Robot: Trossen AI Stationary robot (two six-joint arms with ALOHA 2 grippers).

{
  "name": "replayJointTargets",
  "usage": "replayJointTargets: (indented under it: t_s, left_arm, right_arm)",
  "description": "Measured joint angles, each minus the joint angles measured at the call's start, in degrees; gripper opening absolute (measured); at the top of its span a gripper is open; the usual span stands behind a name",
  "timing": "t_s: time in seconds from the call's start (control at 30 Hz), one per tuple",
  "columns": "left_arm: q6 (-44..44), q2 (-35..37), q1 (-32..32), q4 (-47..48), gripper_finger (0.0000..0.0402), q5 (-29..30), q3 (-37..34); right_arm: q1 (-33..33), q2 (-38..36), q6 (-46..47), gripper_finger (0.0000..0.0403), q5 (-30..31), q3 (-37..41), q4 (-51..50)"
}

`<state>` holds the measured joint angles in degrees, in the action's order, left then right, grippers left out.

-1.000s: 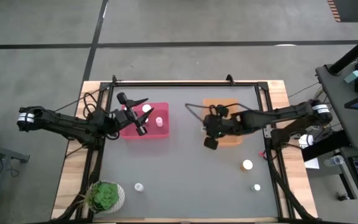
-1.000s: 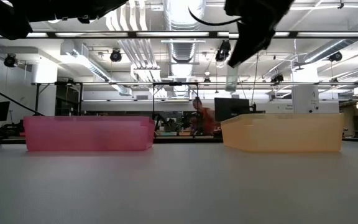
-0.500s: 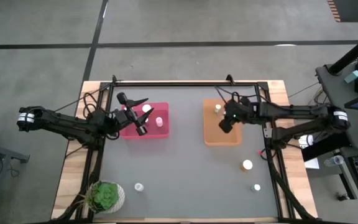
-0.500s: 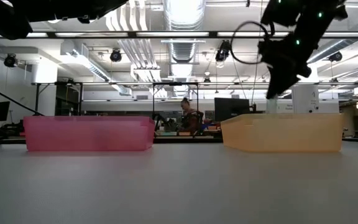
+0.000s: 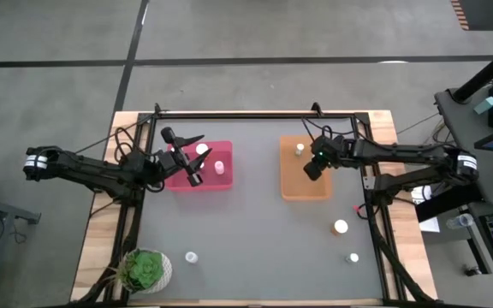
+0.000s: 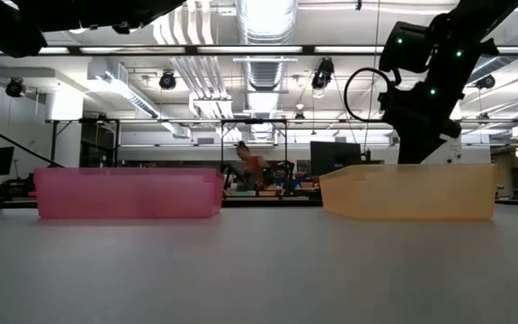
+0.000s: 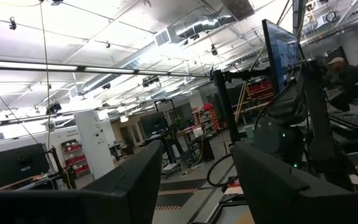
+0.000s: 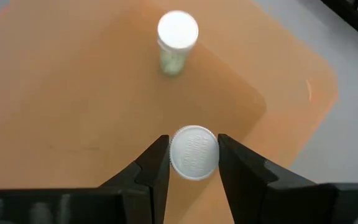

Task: Pick and place medicine bottles into bin by pill shape (circle, oval)
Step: Put the top blue pill into the orange bin

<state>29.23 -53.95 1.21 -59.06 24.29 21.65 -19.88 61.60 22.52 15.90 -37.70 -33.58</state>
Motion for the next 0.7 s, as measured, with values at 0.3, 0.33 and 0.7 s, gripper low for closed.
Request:
replayJointTargets:
  t_s: [0.3,0.33,0.7]
  left_arm:
    - [0.0,0.0,0.0,0.01,0.0185,0.0,-0.04]
    - [0.0,0.0,0.0,0.02,0.0185,0.0,-0.04]
    - [0.03,0.0,0.0,0.0,0.0185,0.01,-0.07]
  right_arm:
    - [0.07,2.62,0.44,0.0116,0.07,0.45,0.07]
    - [0.07,2.99,0.44,0.0116,0.09,0.47,0.06]
    - [0.07,4.09,0.21,0.0158,0.13,0.47,1.16]
